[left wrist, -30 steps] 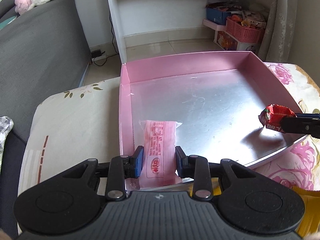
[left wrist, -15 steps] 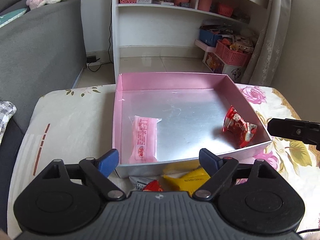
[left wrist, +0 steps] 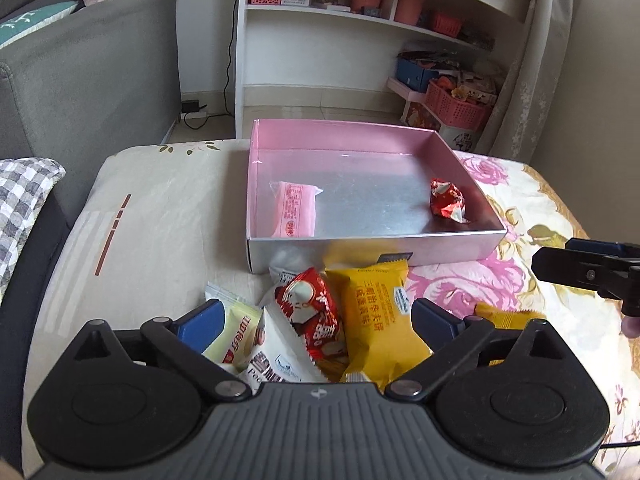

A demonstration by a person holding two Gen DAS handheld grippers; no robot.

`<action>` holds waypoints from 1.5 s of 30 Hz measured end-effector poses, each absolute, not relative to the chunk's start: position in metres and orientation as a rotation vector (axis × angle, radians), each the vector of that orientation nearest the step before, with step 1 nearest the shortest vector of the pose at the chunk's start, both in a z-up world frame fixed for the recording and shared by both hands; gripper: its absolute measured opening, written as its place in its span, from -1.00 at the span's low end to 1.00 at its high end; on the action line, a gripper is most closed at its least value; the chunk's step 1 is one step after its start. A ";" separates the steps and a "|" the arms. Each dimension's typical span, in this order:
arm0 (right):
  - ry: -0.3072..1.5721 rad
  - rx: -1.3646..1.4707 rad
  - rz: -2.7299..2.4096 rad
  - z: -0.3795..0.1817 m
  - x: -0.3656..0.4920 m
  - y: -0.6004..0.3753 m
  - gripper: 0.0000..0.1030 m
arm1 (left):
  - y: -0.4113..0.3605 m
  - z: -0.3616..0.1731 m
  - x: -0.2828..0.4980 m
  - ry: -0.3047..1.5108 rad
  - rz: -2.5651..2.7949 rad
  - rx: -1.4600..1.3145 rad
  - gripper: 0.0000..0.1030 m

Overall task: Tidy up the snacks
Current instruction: 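Grasp the white printed packet with the left tool while the right grasps the clear-wrapped bar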

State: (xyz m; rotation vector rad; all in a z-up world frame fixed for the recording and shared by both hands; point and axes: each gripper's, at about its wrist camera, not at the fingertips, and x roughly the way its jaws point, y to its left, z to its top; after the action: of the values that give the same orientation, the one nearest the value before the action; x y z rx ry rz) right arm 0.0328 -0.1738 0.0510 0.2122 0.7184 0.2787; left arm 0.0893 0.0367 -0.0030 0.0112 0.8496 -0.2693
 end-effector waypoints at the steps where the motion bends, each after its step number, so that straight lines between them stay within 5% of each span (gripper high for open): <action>1: 0.721 0.176 0.283 0.051 0.030 -0.172 0.91 | 0.038 -0.002 0.085 0.841 -0.275 0.029 0.93; 12: 0.743 -0.026 0.363 0.036 -0.016 -0.158 0.91 | 0.050 -0.007 0.061 0.884 -0.370 -0.036 0.93; 32: 1.031 -0.128 0.388 -0.006 -0.026 -0.142 0.91 | 0.049 -0.042 0.061 1.109 -0.496 -0.228 0.12; 45: 1.107 -0.123 0.345 -0.014 -0.021 -0.141 0.91 | 0.041 -0.053 0.066 1.146 -0.489 -0.234 0.01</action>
State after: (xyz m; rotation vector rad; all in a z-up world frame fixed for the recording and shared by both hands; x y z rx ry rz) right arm -0.0211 -0.1415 -0.0138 -0.1230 1.1069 0.3450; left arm 0.0664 0.0409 -0.0534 -0.2337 1.1463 -0.4887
